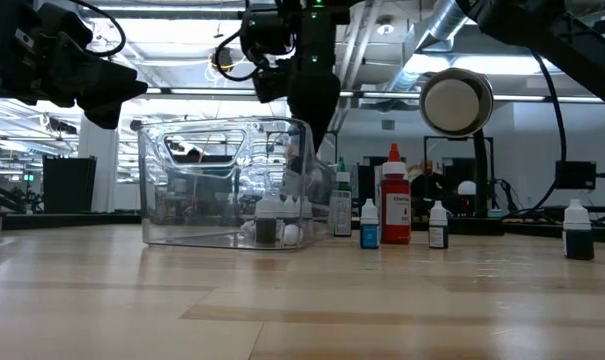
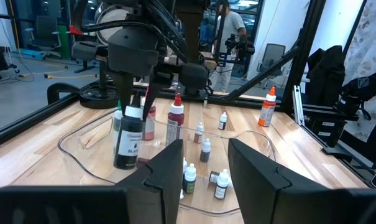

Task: Pick & Place food coloring
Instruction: Put the large dark blue food coloring bottle into the transparent bin, then put the large orange food coloring bottle into the transparent bin

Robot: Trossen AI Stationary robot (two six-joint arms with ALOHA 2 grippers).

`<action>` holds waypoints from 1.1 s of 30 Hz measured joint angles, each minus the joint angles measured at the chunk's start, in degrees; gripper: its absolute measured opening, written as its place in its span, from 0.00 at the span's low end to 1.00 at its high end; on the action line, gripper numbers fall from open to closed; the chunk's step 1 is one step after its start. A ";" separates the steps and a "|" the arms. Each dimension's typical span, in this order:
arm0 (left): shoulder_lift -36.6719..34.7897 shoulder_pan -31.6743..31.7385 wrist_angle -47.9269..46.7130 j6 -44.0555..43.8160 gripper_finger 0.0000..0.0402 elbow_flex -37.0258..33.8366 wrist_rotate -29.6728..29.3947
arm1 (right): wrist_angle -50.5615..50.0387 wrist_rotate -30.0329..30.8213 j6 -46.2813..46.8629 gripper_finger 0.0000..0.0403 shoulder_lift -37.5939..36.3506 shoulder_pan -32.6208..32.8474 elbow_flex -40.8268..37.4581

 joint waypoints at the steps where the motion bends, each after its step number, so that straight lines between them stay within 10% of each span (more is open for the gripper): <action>1: 0.01 0.01 0.00 -0.01 0.29 0.00 0.00 | -0.11 -0.02 -0.08 0.26 0.00 0.00 -0.02; 15: 0.00 0.02 0.01 -0.02 0.29 -0.01 0.00 | -1.58 0.21 -1.81 0.26 3.54 1.64 0.09; 33: 0.02 0.00 0.01 0.00 0.29 0.01 0.00 | -1.04 1.25 0.00 0.56 3.78 1.79 0.87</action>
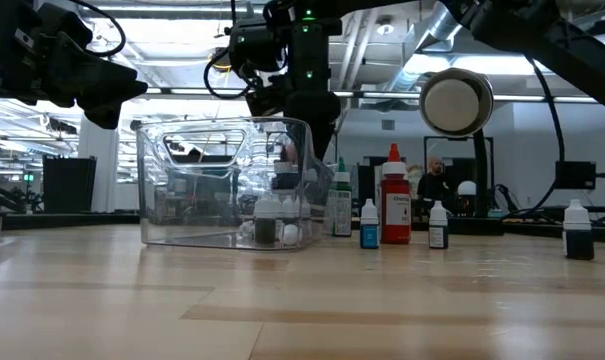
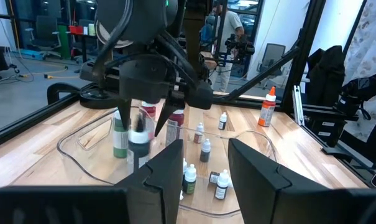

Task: Pick & Place food coloring
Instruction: Put the large orange food coloring bottle into the transparent bin

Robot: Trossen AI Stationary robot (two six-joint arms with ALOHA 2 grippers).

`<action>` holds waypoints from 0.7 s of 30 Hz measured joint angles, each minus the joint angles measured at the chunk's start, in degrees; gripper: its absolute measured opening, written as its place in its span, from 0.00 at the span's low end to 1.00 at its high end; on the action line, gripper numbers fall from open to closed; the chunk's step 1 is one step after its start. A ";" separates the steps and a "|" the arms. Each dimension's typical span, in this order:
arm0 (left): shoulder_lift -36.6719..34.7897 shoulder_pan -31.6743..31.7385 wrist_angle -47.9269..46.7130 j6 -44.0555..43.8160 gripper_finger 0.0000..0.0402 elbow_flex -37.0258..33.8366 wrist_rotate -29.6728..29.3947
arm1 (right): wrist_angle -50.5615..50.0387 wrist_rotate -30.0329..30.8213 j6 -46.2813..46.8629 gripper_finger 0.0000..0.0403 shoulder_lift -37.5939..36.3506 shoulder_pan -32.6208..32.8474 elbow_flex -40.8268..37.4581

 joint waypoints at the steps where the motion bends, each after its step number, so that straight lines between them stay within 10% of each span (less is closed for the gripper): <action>1: 0.00 0.02 -0.02 0.00 0.29 -0.02 0.00 | -0.01 0.00 0.00 0.56 0.00 0.09 0.30; 21: -0.02 0.02 -0.02 0.00 0.29 -0.02 0.00 | 2.35 -1.98 9.54 0.57 -9.27 -0.87 0.40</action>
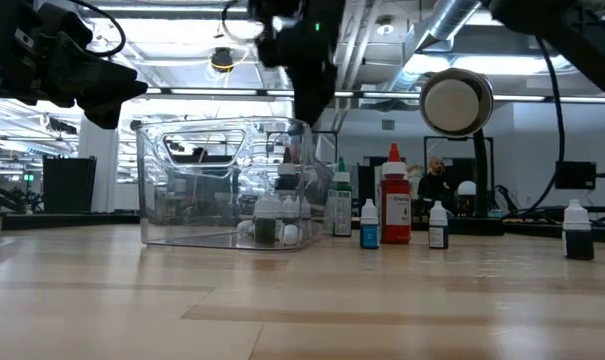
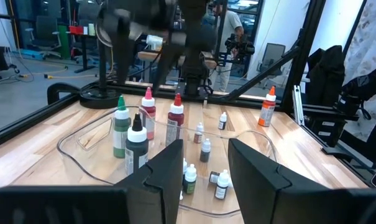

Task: Pick & Place food coloring
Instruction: Put the large orange food coloring bottle into the transparent bin

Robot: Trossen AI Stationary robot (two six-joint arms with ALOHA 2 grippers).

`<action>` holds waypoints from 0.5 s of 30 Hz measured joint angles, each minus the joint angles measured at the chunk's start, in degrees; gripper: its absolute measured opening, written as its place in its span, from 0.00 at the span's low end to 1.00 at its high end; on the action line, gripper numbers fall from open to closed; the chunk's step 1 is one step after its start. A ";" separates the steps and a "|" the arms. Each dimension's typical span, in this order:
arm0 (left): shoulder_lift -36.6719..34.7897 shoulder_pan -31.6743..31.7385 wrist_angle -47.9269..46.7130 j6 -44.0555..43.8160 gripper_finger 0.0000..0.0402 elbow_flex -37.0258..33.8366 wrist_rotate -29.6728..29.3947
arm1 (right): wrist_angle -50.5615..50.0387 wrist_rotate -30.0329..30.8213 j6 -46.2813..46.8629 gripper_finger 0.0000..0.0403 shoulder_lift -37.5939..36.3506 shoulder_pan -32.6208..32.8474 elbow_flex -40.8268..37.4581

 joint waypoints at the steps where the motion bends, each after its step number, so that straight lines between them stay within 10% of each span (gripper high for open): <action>1: 0.02 0.00 0.01 -0.01 0.29 0.02 0.00 | 0.03 -0.91 1.35 0.57 -1.18 -0.22 0.00; 7: 0.02 0.00 0.01 0.00 0.29 0.01 -0.01 | -0.72 -9.63 6.48 0.47 -8.24 0.97 -0.14; 15: 0.00 0.00 0.01 0.00 0.29 0.00 0.00 | -8.19 -10.19 13.82 0.03 -10.26 6.12 -0.29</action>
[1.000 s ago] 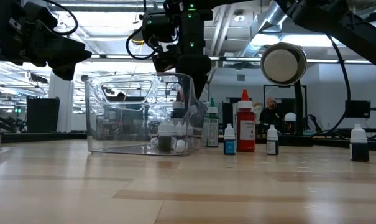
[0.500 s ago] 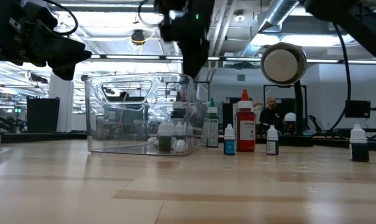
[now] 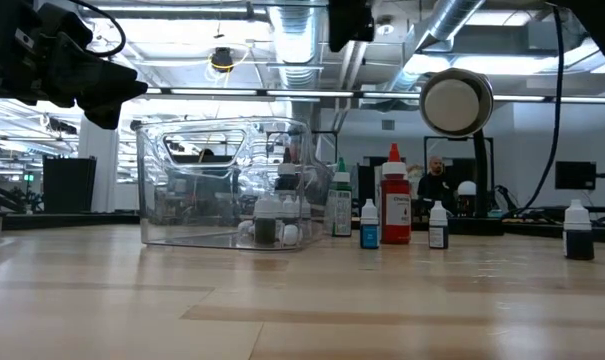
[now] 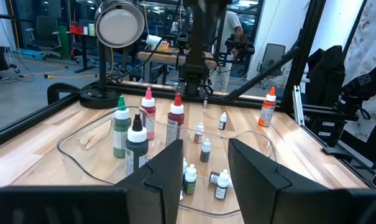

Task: Pick & Place food coloring
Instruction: Put the large orange food coloring bottle into the transparent bin

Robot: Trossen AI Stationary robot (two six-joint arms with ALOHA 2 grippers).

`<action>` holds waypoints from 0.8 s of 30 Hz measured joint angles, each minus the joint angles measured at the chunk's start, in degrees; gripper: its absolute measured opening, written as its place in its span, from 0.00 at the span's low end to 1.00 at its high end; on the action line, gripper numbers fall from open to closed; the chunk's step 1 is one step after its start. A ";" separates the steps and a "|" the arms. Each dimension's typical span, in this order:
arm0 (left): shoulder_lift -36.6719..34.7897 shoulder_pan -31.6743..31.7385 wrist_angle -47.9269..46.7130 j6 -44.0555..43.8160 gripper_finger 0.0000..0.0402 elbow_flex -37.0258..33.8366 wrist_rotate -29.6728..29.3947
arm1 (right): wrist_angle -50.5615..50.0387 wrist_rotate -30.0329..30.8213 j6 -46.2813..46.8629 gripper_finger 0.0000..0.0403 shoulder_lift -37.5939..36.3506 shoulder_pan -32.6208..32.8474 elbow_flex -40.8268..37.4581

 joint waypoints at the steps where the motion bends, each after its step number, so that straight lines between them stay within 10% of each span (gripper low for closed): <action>1: 0.00 -0.01 0.00 -0.01 0.29 0.02 -0.02 | -0.07 -0.02 1.44 0.03 0.29 0.50 0.03; 11: 0.02 0.00 -0.01 0.00 0.29 0.02 -0.04 | 0.83 5.00 13.75 0.05 -2.39 2.31 -11.55; 24: 0.00 0.00 -0.01 -0.02 0.29 0.00 -0.04 | 12.45 6.22 48.67 0.18 -27.69 13.73 -46.77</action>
